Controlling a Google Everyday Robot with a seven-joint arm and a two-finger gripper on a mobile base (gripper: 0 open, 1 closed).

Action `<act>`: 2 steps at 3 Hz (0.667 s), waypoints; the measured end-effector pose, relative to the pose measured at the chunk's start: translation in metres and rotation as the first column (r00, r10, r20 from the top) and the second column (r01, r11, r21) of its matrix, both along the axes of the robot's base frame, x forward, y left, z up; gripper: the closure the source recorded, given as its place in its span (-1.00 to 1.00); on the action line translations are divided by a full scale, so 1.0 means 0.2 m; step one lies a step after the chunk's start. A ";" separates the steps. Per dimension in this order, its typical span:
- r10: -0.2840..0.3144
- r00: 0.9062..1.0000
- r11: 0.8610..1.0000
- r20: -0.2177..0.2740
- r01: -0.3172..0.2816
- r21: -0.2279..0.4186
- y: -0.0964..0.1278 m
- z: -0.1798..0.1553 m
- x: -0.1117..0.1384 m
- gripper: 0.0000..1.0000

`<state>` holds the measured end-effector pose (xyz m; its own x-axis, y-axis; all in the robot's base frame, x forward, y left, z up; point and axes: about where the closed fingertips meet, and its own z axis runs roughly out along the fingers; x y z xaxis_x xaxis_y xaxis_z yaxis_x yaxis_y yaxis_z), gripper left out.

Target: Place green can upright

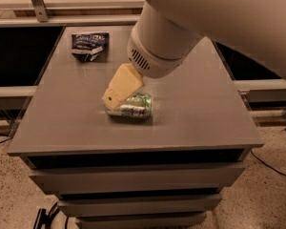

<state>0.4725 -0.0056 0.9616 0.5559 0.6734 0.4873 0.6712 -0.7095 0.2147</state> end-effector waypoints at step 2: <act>0.206 0.978 0.970 0.045 -0.198 -0.140 0.14 -0.11 0.12 -1.00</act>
Offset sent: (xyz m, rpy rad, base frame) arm 0.0465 0.0381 -0.0591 -0.2232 -0.0242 0.3100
